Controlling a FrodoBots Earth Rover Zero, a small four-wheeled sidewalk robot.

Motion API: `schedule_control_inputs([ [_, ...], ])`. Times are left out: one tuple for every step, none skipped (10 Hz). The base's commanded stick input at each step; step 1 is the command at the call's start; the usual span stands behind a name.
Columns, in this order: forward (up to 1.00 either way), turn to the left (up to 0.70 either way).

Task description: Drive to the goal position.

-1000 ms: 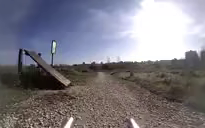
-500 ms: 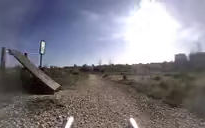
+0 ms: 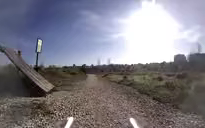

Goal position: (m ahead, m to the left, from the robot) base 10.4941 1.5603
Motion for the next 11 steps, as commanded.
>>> schedule_control_inputs([
  [0.5,0.0],
  [0.5,0.0],
  [0.5,0.0],
  [0.5,0.0],
  [0.5,0.0],
  [0.5,0.0],
  [0.5,0.0],
  [0.5,0.0],
  [0.5,0.0],
  [0.5,0.0],
  [0.5,0.0],
])
